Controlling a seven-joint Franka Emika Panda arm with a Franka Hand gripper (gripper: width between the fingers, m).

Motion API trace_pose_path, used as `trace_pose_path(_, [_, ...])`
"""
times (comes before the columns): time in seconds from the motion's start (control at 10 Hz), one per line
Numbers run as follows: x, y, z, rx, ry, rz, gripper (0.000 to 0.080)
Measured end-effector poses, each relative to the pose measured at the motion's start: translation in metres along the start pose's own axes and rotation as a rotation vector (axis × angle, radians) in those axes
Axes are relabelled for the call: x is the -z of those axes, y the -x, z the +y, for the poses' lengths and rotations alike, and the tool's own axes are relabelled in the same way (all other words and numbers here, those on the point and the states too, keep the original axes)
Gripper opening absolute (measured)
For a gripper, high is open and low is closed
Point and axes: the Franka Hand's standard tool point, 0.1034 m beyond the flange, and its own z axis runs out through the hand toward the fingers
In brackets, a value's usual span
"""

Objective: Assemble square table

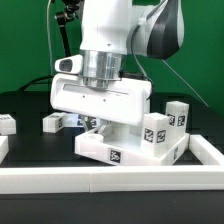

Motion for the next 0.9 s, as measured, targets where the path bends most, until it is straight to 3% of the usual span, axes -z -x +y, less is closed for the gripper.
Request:
trace_pose_path(0.5, [0.002,-0.007,0.002,0.273,0.004,0.02,0.0061])
trace_pose_path(0.8, [0.006,-0.008,-0.015,0.423,0.008,0.034,0.0061])
trace_pose_path(0.9, [0.008,-0.012,-0.014,0.491,0.009,0.045,0.0061])
